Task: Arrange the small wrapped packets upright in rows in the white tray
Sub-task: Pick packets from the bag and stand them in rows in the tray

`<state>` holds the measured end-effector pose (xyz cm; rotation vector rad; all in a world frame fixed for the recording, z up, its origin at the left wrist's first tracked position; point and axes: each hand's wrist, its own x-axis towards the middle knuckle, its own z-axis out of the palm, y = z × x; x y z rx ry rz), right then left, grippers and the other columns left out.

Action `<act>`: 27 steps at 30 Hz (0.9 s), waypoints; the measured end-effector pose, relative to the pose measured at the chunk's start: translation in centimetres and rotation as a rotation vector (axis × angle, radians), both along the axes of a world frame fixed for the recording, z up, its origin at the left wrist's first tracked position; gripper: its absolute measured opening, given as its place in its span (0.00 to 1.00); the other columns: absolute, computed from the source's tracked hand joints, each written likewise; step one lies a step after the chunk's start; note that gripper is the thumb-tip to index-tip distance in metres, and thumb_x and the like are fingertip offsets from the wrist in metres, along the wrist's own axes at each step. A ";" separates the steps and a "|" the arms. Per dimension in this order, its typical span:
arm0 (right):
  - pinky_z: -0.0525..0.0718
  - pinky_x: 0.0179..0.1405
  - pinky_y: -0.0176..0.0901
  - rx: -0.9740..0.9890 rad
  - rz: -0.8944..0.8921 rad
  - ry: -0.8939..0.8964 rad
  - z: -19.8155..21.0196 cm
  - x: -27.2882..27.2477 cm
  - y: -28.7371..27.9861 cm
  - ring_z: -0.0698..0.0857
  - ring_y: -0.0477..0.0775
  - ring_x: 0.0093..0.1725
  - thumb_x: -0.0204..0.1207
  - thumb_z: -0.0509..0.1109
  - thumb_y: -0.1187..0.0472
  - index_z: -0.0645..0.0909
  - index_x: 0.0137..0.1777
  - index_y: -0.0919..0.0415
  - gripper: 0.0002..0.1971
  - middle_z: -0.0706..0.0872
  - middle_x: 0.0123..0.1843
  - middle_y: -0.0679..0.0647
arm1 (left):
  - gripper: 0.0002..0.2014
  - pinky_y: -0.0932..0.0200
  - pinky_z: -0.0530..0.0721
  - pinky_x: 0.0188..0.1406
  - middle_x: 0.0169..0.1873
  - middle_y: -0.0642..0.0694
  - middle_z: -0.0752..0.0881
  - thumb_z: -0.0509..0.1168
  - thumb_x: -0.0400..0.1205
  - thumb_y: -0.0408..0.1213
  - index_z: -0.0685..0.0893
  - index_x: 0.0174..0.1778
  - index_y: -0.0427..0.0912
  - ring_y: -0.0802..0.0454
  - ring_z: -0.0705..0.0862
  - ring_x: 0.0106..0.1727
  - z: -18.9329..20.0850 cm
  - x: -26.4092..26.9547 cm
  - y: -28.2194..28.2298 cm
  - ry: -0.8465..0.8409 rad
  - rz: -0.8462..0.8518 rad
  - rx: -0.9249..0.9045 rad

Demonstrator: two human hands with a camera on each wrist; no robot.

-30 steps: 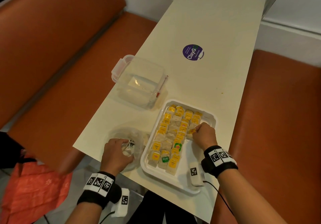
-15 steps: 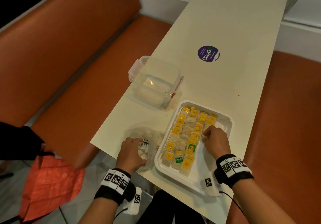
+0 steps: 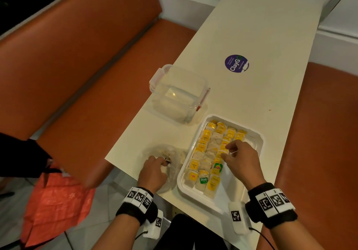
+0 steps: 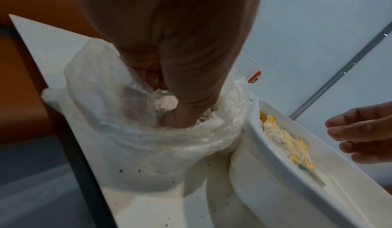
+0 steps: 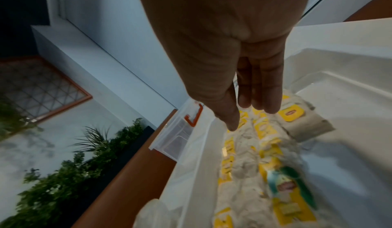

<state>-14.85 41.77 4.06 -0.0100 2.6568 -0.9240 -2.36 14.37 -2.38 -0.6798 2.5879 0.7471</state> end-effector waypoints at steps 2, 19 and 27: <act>0.77 0.44 0.40 -0.032 0.019 0.001 1.0 0.3 -0.6 0.85 0.47 0.47 0.75 0.81 0.56 0.84 0.53 0.49 0.10 0.85 0.51 0.46 | 0.15 0.61 0.76 0.51 0.56 0.50 0.79 0.75 0.77 0.31 0.86 0.56 0.51 0.48 0.83 0.57 0.4 -0.2 -0.3 0.014 0.075 0.068; 0.86 0.52 0.35 -0.416 0.615 0.023 7.8 4.9 -6.7 0.83 0.40 0.57 0.77 0.81 0.60 0.78 0.75 0.32 0.32 0.78 0.68 0.38 | 0.21 0.55 0.75 0.34 0.47 0.38 0.84 0.69 0.68 0.23 0.85 0.58 0.35 0.49 0.80 0.43 11.0 -0.3 0.5 0.135 0.616 1.437; 0.86 0.48 0.35 -0.386 0.651 0.121 7.8 3.7 -5.2 0.86 0.39 0.54 0.75 0.83 0.58 0.92 0.59 0.45 0.14 0.87 0.57 0.39 | 0.19 0.57 0.66 0.30 0.41 0.42 0.81 0.66 0.71 0.26 0.86 0.58 0.34 0.52 0.77 0.39 12.0 -0.9 3.8 0.025 0.463 1.401</act>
